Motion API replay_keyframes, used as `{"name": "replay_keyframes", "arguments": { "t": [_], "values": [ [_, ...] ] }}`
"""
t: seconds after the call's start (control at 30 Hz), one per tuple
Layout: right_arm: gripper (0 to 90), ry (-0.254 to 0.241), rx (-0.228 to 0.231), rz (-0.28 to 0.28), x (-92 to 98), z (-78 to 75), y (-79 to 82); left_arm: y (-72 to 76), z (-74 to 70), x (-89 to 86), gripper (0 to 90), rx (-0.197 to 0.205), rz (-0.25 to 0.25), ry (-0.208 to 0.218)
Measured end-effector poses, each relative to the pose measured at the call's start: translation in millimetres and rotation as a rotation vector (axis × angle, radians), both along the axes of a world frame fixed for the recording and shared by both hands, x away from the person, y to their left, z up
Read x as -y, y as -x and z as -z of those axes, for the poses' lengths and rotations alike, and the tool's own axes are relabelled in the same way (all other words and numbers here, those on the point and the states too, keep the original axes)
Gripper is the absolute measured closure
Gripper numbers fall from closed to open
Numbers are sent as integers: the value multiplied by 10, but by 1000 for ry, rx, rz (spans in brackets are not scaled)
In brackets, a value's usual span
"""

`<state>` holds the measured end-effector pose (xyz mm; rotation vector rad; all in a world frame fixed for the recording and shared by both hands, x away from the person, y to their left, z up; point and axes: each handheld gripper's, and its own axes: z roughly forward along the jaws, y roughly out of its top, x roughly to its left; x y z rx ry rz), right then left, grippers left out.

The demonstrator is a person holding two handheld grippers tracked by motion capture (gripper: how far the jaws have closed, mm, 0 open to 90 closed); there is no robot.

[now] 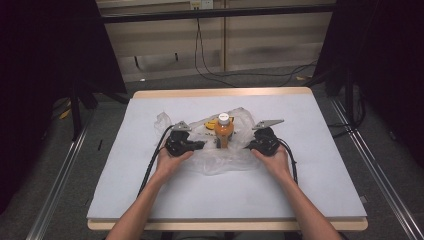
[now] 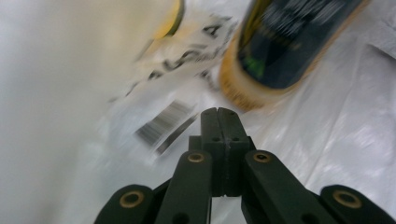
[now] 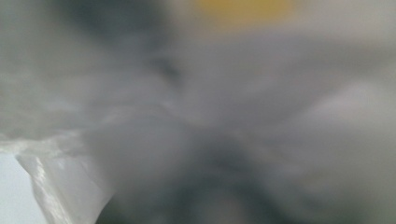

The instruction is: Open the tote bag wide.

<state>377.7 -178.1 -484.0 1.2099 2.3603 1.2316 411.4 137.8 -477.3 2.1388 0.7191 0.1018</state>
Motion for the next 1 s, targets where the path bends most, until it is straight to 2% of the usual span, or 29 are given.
{"name": "replay_keyframes", "arguments": {
  "t": [0.17,0.23,0.27,0.37,0.43,0.53,0.6,0.73,0.77,0.8,0.9,0.93,1.0],
  "values": [
    [900,7,-27,14,84,83,0,-21,59,-96,900,-15,-30,-26],
    [900,13,-26,16,101,81,6,-30,95,-140,900,-16,-34,-55],
    [900,23,-24,10,108,75,11,-28,102,-177,900,-19,-34,-41],
    [900,6,-36,5,184,86,25,-17,86,-316,900,-15,-54,-58],
    [900,-6,-39,20,256,93,34,-7,80,-406,900,-27,-55,-60],
    [900,-2,-39,21,292,89,78,29,79,-503,900,-13,-59,-68],
    [900,1,-37,20,304,88,100,38,85,-531,900,-5,-63,-63],
    [900,16,-21,24,301,86,133,43,96,-547,900,-17,-75,-44],
    [900,16,-20,28,292,81,140,51,85,-539,900,-1,-77,-54],
    [900,12,-19,21,282,75,143,51,85,-539,900,-1,-77,-54],
    [900,-50,9,-4,246,-7,204,79,40,-514,900,9,-68,-12],
    [900,-50,9,-4,246,-7,204,93,13,-502,900,20,-64,-6],
    [900,-61,38,-29,203,-87,257,123,-33,-474,900,29,-55,11]
  ]
}}
